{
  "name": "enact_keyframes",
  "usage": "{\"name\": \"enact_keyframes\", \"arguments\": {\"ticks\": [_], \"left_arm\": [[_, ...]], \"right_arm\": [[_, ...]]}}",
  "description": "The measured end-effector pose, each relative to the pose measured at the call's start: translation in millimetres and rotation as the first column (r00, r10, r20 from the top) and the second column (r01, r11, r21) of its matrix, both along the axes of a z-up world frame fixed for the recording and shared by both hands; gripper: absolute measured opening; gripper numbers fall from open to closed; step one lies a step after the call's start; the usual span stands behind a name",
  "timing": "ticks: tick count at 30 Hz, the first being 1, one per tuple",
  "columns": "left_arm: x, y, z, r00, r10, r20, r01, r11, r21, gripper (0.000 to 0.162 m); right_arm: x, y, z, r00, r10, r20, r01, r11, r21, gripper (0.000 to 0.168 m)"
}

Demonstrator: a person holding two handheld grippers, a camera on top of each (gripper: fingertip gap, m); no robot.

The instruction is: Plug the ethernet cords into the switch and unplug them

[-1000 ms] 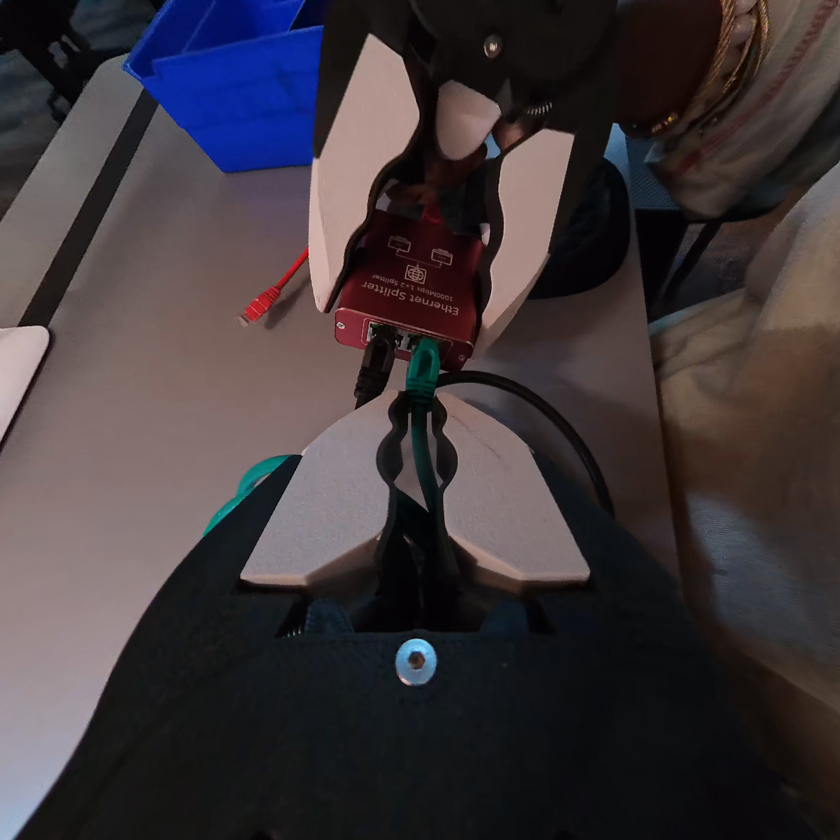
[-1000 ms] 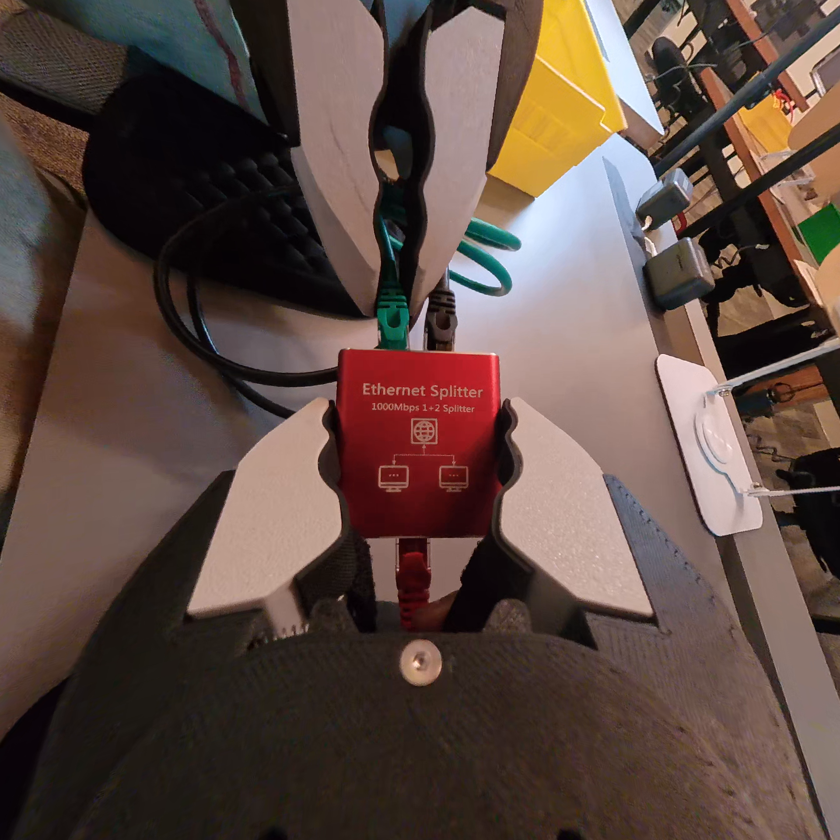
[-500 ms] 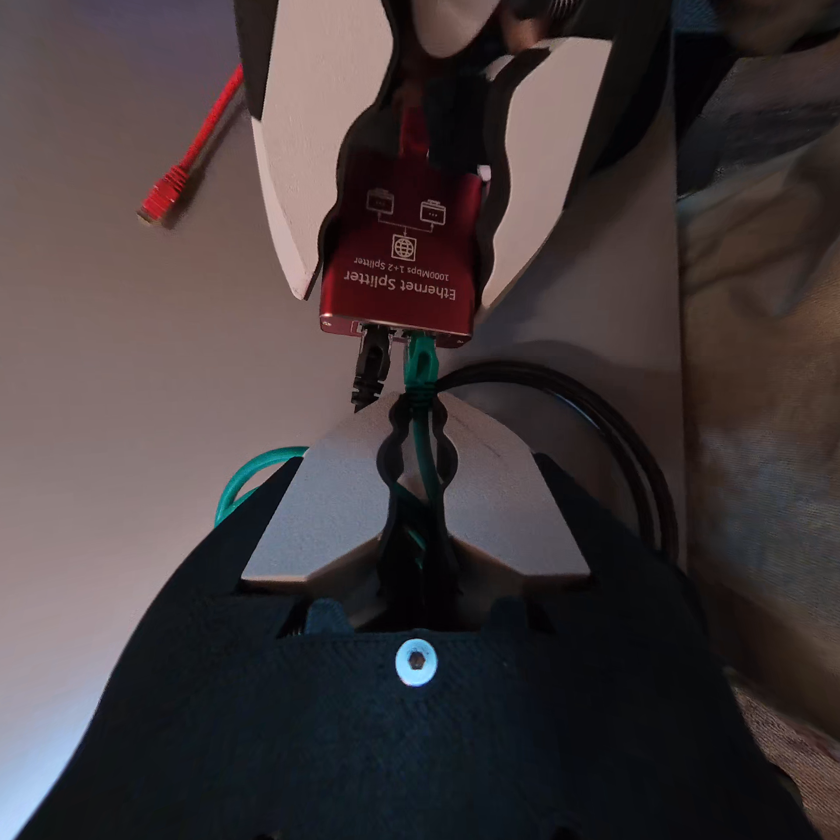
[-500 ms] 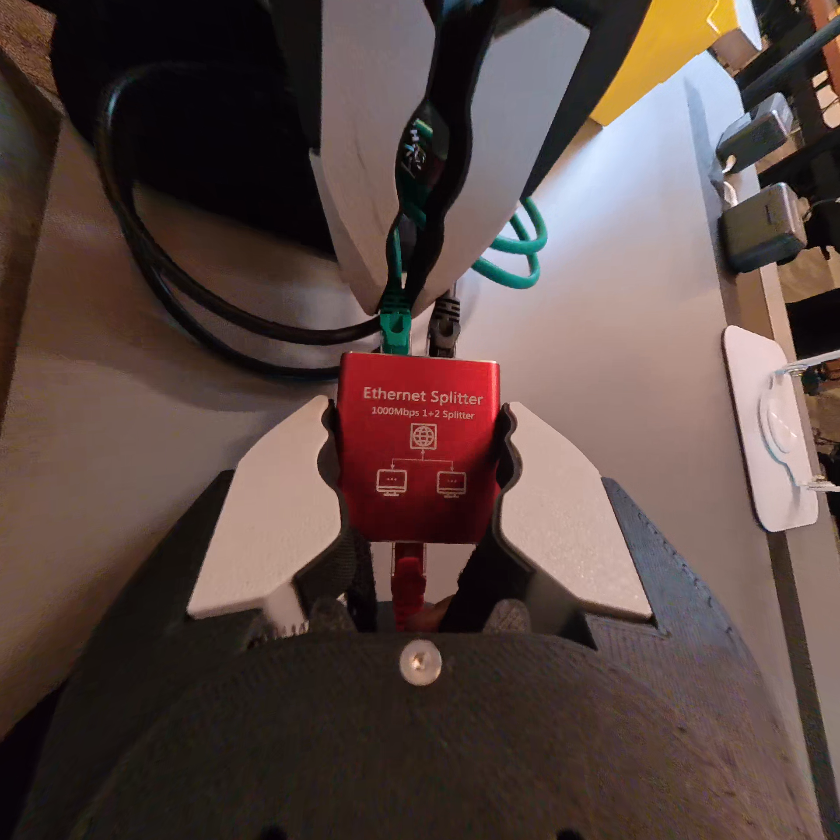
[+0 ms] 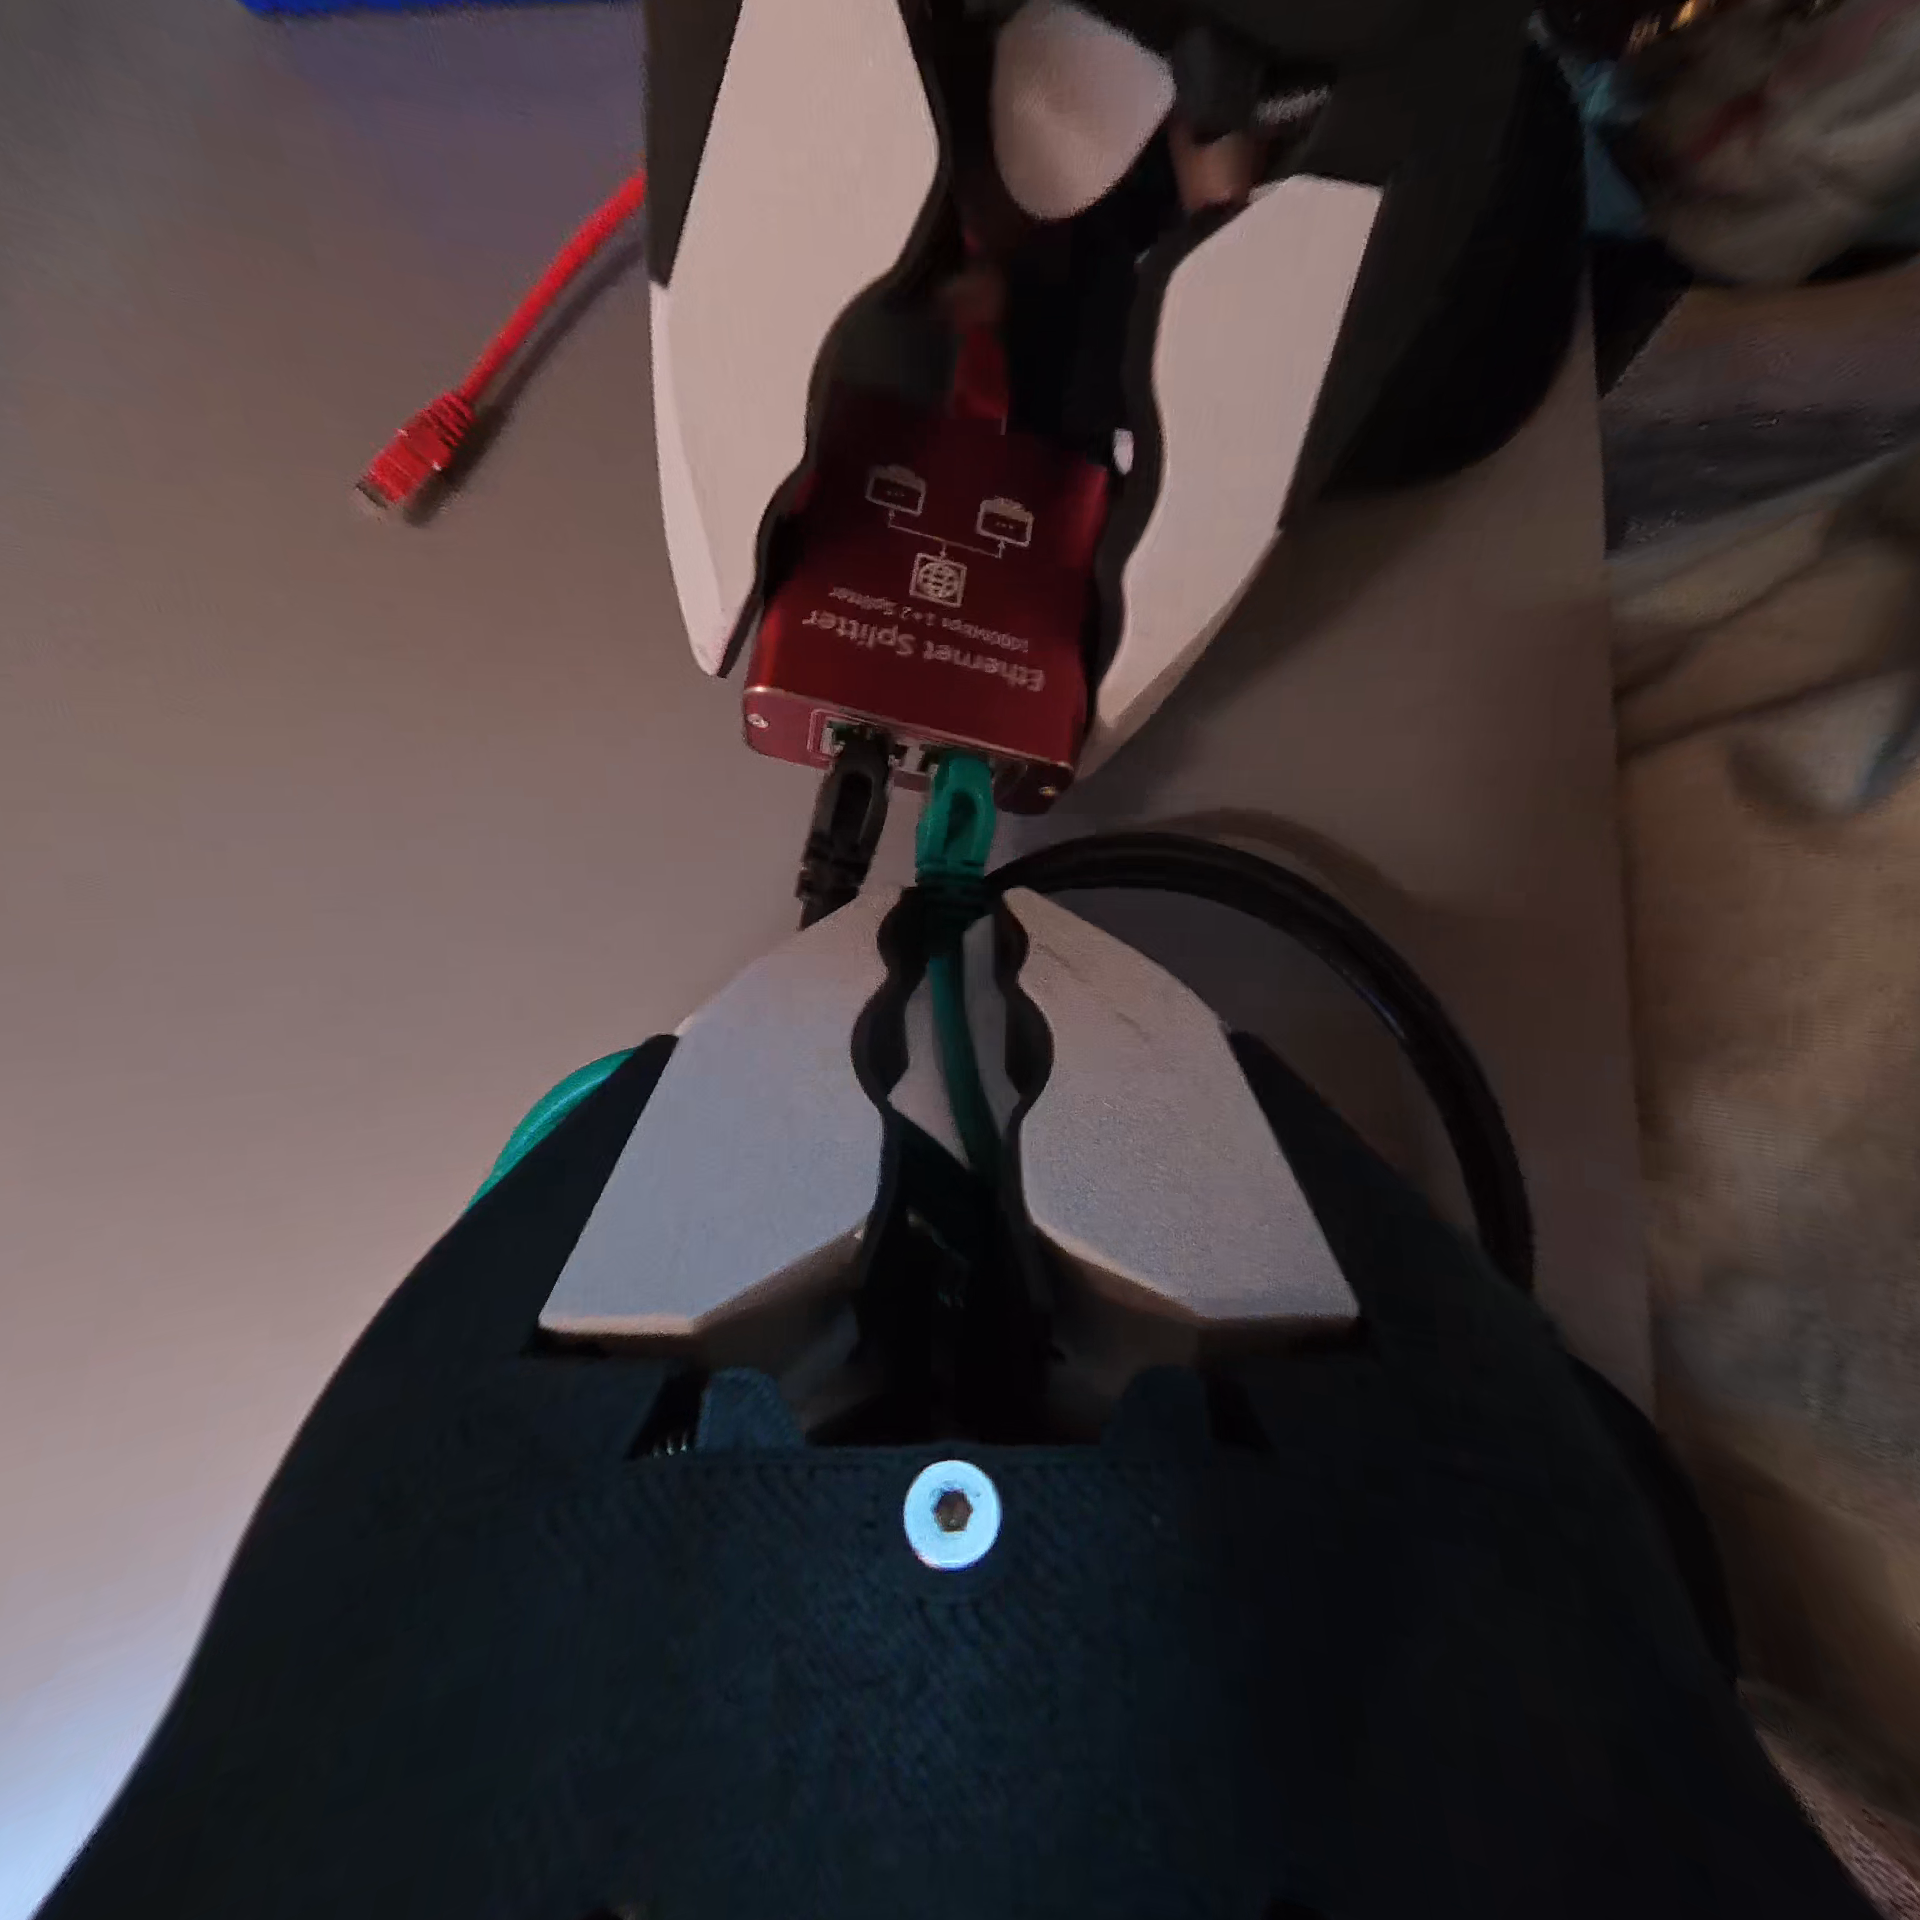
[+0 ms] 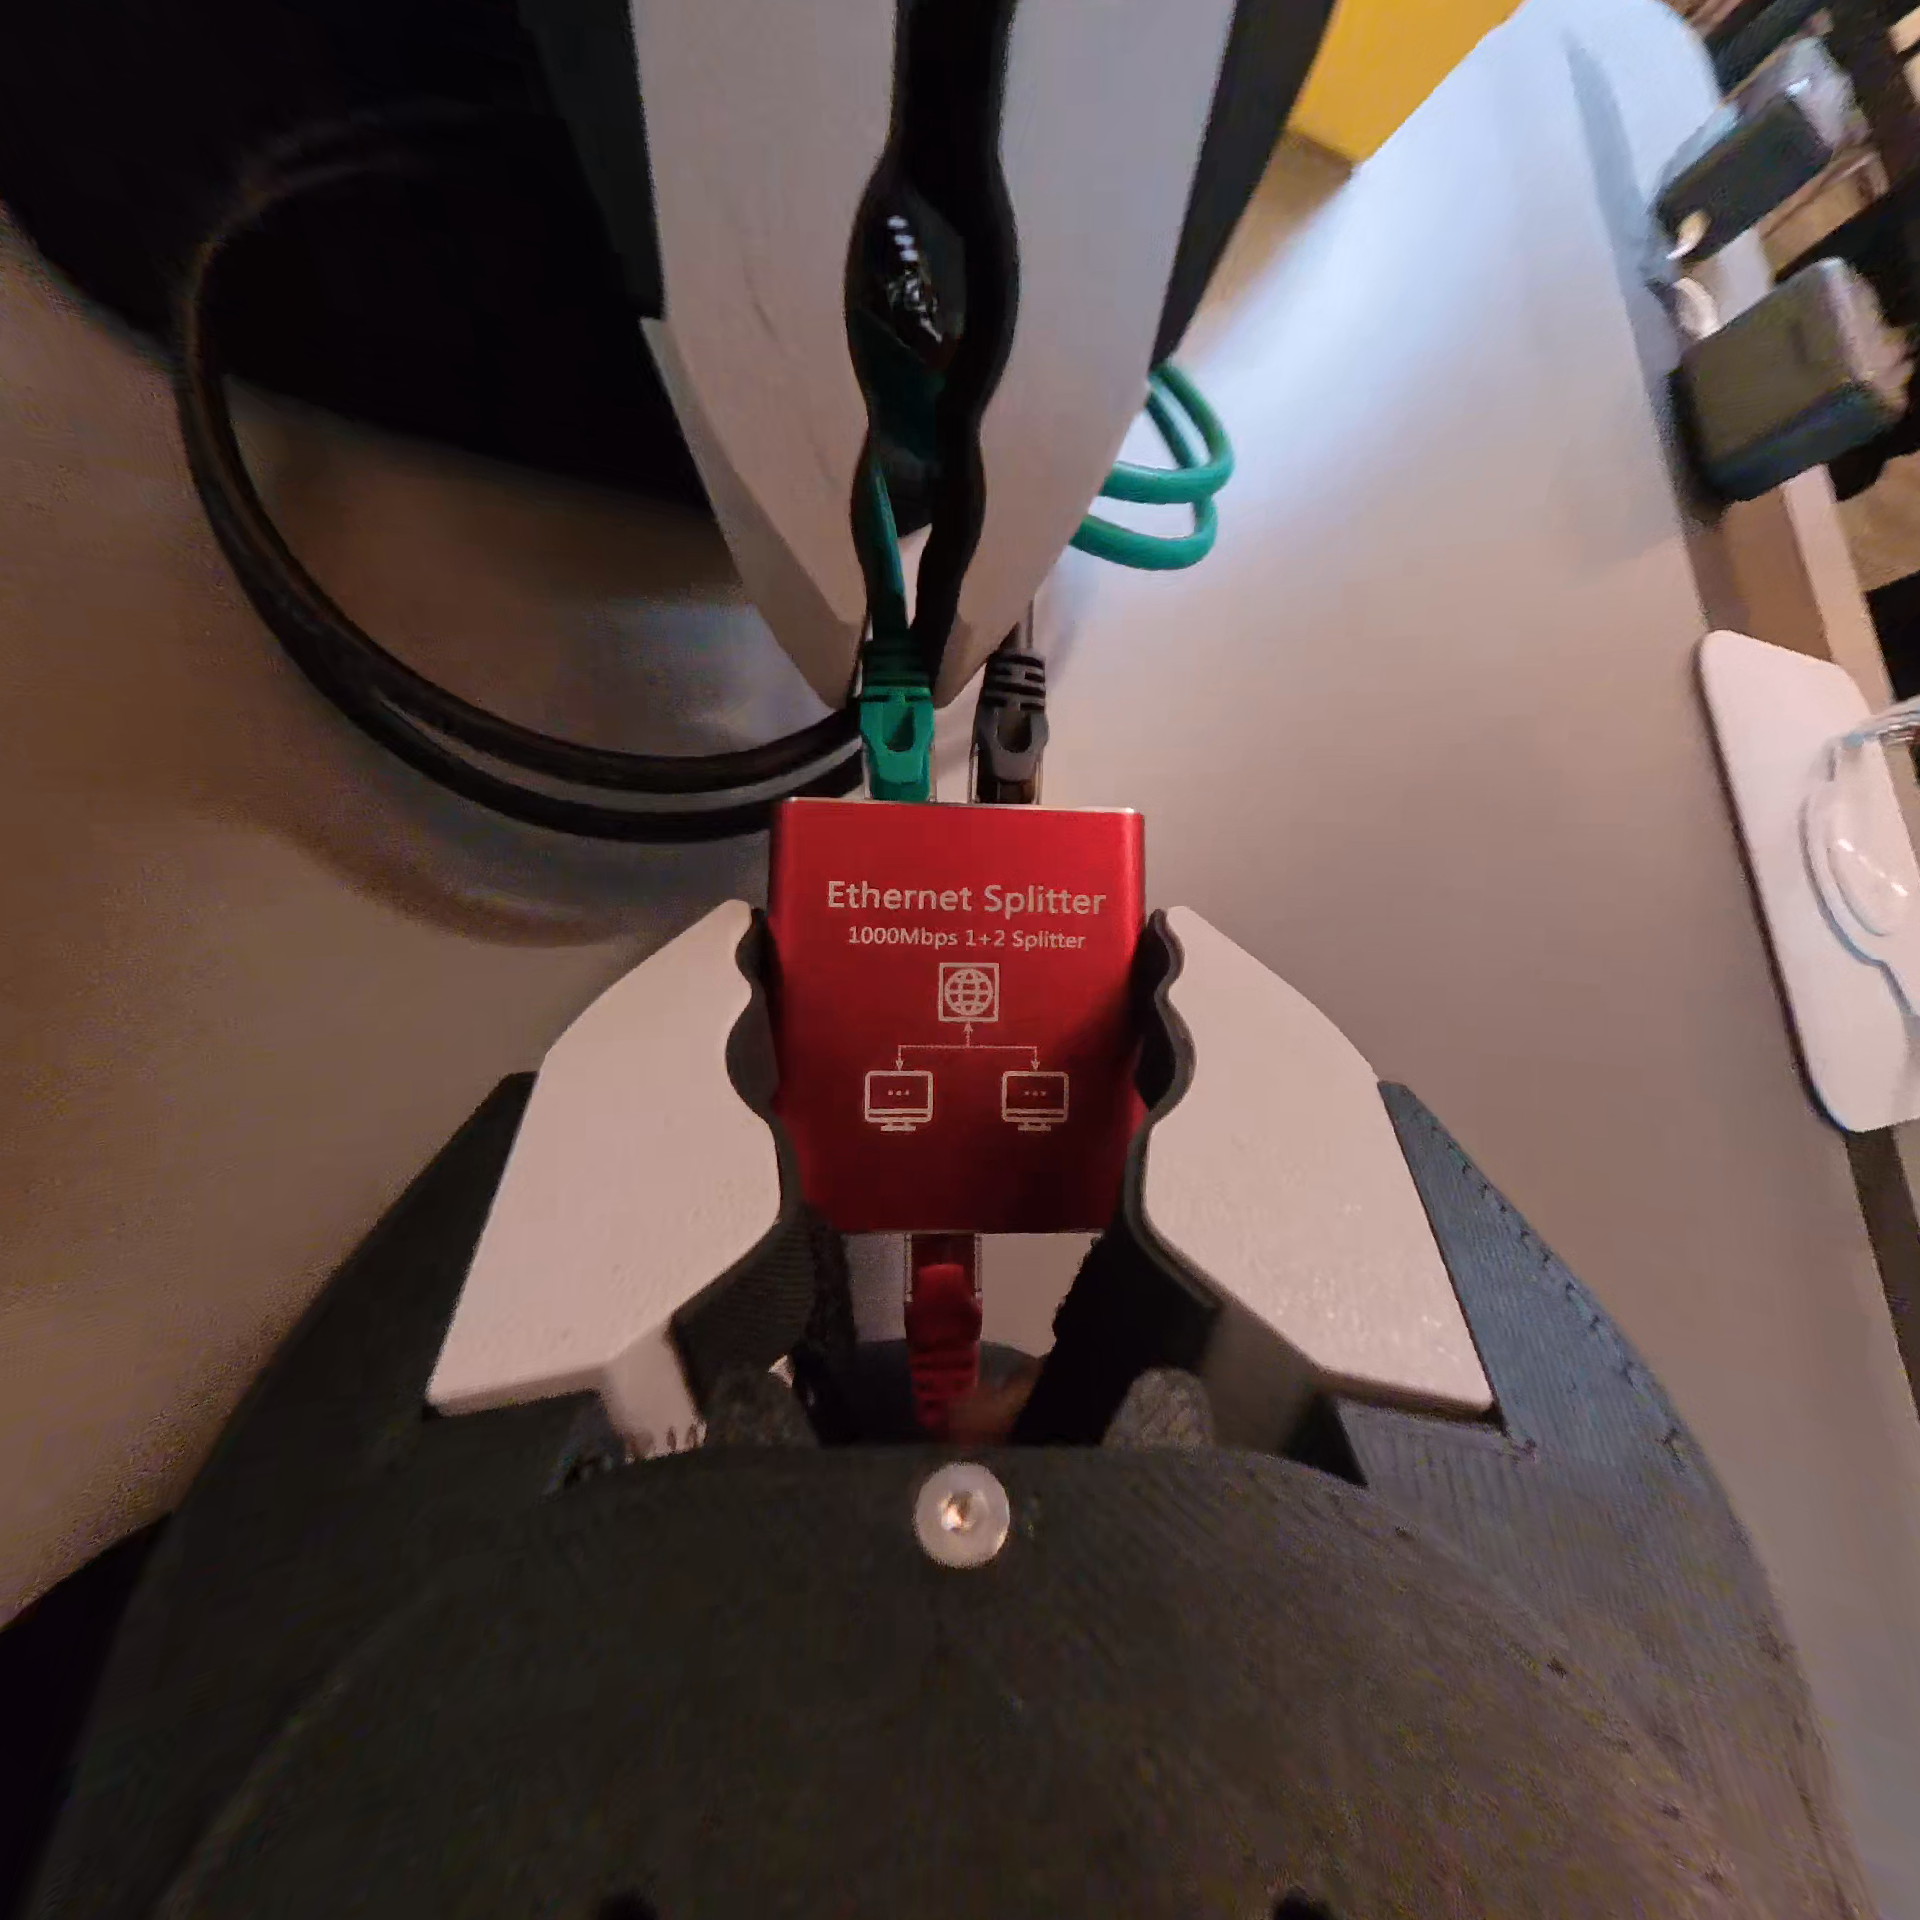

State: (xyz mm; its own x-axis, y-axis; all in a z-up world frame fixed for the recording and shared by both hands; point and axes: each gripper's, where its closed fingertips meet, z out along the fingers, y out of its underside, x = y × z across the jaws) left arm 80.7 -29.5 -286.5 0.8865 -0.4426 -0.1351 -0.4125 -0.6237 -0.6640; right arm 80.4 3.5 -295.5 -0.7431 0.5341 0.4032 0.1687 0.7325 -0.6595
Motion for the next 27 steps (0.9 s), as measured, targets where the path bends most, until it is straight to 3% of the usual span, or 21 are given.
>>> {"name": "enact_keyframes", "arguments": {"ticks": [2,4,9,11,12,20,27], "left_arm": [[-4.5,-2.2,10.5,0.999,0.023,-0.048,-0.022,0.999,0.024,0.031],[-10.5,-9.3,18.1,0.992,0.037,-0.12,-0.03,0.998,0.061,0.033],[-12.0,-15.2,8.9,0.95,0.033,-0.312,0.003,0.993,0.115,0.023],[-16.2,-10.6,7.5,0.915,0.055,-0.4,0.009,0.988,0.154,0.007],[-15.8,-10.2,5.6,0.907,0.047,-0.419,0.019,0.988,0.153,0.006],[-6.1,-14.2,1.8,0.904,-0.071,-0.421,0.119,0.989,0.089,0.005],[-6.5,-9.9,3.1,0.914,-0.024,-0.404,0.074,0.991,0.109,0.004]], "right_arm": [[-3.7,5.3,5.2,0.999,-0.027,-0.021,0.027,1.0,-0.002,0.069],[-4.7,11.7,5.6,0.999,-0.051,-0.02,0.051,0.999,0.001,0.069],[0.4,3.0,9.1,1.0,-0.023,0.002,0.023,0.993,-0.119,0.069],[2.1,0.3,6.2,1.0,-0.005,0.011,0.006,0.993,-0.116,0.069],[3.3,-1.2,4.8,1.0,0.005,0.011,-0.004,0.994,-0.11,0.069],[12.6,-8.1,2.2,0.998,0.059,-0.007,-0.059,0.995,-0.076,0.068],[8.2,-5.5,0.3,1.0,0.015,-0.007,-0.015,0.995,-0.102,0.068]]}}
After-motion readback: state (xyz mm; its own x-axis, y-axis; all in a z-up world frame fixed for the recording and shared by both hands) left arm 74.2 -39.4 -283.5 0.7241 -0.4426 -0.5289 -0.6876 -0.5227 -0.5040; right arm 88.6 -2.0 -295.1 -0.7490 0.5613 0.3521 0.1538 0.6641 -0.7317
